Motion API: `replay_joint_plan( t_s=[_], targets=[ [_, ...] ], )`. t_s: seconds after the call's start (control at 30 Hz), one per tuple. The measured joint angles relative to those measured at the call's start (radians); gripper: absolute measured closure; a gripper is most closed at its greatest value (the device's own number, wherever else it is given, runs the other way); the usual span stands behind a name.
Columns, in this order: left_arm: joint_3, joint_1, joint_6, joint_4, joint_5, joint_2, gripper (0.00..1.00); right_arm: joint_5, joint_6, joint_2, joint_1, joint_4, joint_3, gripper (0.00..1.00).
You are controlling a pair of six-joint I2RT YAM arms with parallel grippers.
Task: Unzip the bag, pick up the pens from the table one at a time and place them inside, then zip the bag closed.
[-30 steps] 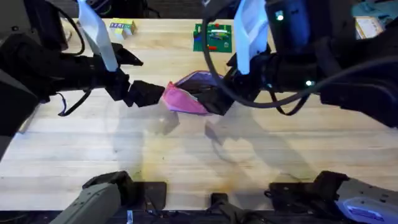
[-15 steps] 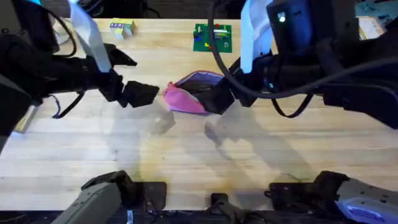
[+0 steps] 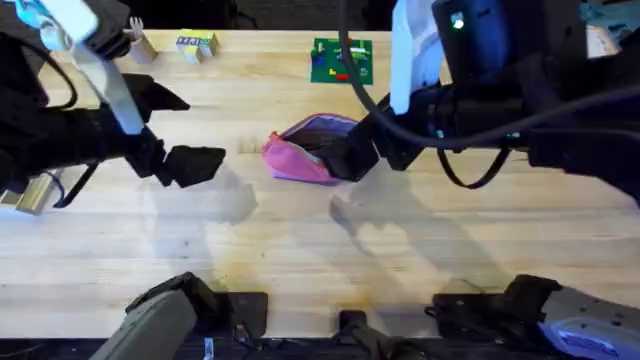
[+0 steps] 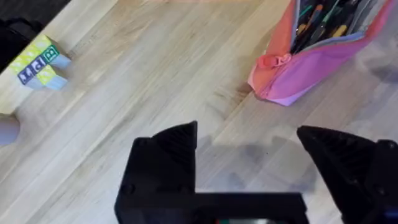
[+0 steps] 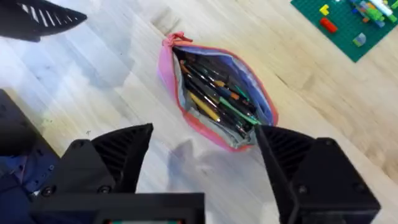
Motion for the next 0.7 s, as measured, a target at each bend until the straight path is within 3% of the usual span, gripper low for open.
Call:
replay_joint_plan(
  t_s=[0.3,0.7],
  targets=[
    [0.000,0.101,0.185,-0.030,0.116,0.146,0.008,0.000,0.035,0.000,0.000,-0.023,0.023,0.004],
    [0.000,0.122,0.395,-0.036,0.243,0.326,0.007,-0.001,0.078,0.000,0.002,-0.048,0.078,0.004]
  ],
)
